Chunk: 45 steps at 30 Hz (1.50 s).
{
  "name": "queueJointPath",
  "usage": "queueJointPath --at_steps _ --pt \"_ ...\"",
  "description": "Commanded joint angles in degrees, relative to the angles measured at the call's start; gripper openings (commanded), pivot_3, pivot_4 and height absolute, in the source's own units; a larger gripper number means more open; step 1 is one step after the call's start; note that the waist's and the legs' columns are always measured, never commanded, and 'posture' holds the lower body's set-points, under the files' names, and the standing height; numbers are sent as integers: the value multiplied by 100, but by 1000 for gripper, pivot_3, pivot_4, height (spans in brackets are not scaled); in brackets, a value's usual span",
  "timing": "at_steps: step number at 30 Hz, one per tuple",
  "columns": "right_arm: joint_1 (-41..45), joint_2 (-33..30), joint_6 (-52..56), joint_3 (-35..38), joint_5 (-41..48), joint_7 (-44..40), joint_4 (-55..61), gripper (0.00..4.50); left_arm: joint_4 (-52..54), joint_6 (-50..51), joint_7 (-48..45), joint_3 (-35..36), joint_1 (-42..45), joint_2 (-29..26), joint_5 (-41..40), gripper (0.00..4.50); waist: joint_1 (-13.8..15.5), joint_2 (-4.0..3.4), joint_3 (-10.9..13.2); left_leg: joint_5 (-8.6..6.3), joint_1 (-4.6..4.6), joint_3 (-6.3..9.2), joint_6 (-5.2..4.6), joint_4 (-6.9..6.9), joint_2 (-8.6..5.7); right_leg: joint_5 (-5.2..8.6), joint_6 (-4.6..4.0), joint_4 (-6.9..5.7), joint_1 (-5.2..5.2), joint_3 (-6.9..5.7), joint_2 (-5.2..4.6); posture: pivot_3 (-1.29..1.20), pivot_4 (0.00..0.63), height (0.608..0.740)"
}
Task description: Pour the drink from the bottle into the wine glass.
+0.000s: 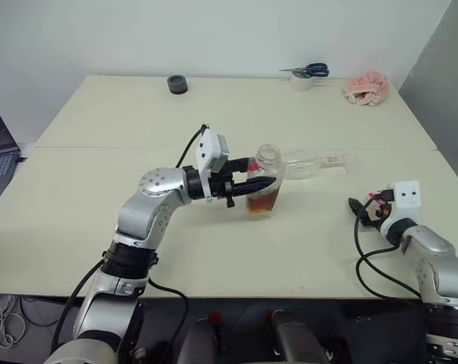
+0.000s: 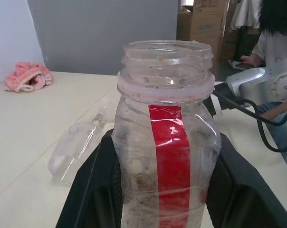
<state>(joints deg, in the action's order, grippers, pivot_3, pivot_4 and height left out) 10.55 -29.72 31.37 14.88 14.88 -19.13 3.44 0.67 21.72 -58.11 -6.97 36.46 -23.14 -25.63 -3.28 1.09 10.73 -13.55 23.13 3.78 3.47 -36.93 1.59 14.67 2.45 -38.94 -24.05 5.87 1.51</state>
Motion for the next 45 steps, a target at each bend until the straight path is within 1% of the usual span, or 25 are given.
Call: queueJointPath --at_steps 1,2,5,7,11,14,15,17,19,21,24,27,29,32,35,36,41,45 --pt "175 -145 -235 142 -92 36 132 4500 32 -180 -13 136 151 10 -4 1797 -3 0 0 0 0 0 0 0 0 0 0 0 0 0 0 0 150 740" --pt "208 -144 -216 167 -63 54 180 4500 16 -188 -19 142 154 11 -2 1797 -8 0 0 0 -1 0 0 0 0 0 0 0 0 0 0 0 150 740" --pt "207 -292 -339 -3 -343 103 137 4500 -20 -216 -5 139 148 34 17 1797 0 0 0 0 -1 -1 0 0 1 0 0 -1 0 1 0 0 150 740" --pt "146 -267 -502 -113 -538 170 -37 4500 -37 -240 -4 134 135 42 26 1797 2 0 0 0 0 0 0 0 0 0 0 0 0 0 0 0 150 740" --pt "233 6 -584 87 -370 256 64 4500 -67 -256 -7 169 136 18 38 1797 -1 0 0 0 0 0 0 0 0 0 0 -1 0 1 0 0 150 740" --pt "443 8 -708 45 -317 139 461 4500 -77 -260 40 228 121 -27 59 1797 -4 0 0 0 -1 -2 0 0 0 0 0 -1 0 2 0 0 150 740" --pt "548 -39 -662 -22 -266 22 658 4500 -73 -249 76 267 114 -50 61 1797 -9 -1 1 0 -1 -2 0 0 0 0 0 -2 -1 3 0 0 150 740" --pt "807 -167 3 -162 336 -505 1233 4500 -57 -153 232 438 95 -104 16 1797 -29 -4 2 0 -2 -3 0 0 1 0 0 -3 -1 4 0 0 150 740" --pt "1008 -536 745 -626 1089 -1423 1945 4500 -108 -132 533 713 61 -210 56 1797 -38 -4 3 0 -4 -2 0 1 4 0 0 -4 -1 4 3 0 150 740" --pt "1280 -699 1058 -940 1322 -1720 2159 4500 -158 -177 763 882 38 -291 134 1797 -43 -3 2 0 -8 5 -1 3 12 0 0 -3 2 -1 12 0 150 740" --pt "1847 -662 1337 -1600 1534 -2125 2249 4500 -281 -133 1432 1281 74 -385 266 1797 -24 -2 2 0 -11 15 -1 0 15 0 -1 0 10 -11 16 0 150 740" --pt "2367 -270 1315 -2238 1469 -2265 2101 4500 -433 -146 2217 1703 93 -431 449 1797 -14 -2 2 0 -8 14 -1 -2 12 0 -1 0 8 -10 13 0 150 740" --pt "2541 -75 1221 -2412 1312 -2203 1909 4500 -432 -144 2440 1795 50 -434 500 1797 -4 -2 2 0 -6 16 -1 -1 14 0 -1 -1 6 -13 13 0 150 740" --pt "3036 604 819 -2902 808 -1917 1214 4500 -375 -115 2927 2146 -292 -510 598 1797 -1 0 1 0 0 17 0 -3 11 -1 -2 0 3 -16 7 0 150 740" --pt "3329 1090 567 -3054 582 -1828 794 4500 -329 -109 3214 2448 -540 -557 557 1797 -5 0 1 0 0 18 0 -2 10 -5 -9 -4 -2 -19 3 0 150 740" --pt "3387 1187 506 -3090 515 -1833 691 4500 -316 -93 3298 2526 -600 -572 539 1797 -3 1 1 0 2 21 0 -1 10 -17 -29 -4 -3 -22 3 0 150 740" --pt "3455 1402 384 -3144 411 -2005 547 4500 -204 -150 3492 2802 -866 -514 392 1797 46 3 0 0 13 33 1 -3 4 -18 -30 -1 -3 -37 -7 0 150 740" --pt "3467 1407 390 -3150 339 -2085 514 4500 -222 -272 3567 2803 -980 -453 473 1797 53 5 -1 0 13 33 2 -5 -1 -18 -30 -1 -2 -38 -14 0 150 740"
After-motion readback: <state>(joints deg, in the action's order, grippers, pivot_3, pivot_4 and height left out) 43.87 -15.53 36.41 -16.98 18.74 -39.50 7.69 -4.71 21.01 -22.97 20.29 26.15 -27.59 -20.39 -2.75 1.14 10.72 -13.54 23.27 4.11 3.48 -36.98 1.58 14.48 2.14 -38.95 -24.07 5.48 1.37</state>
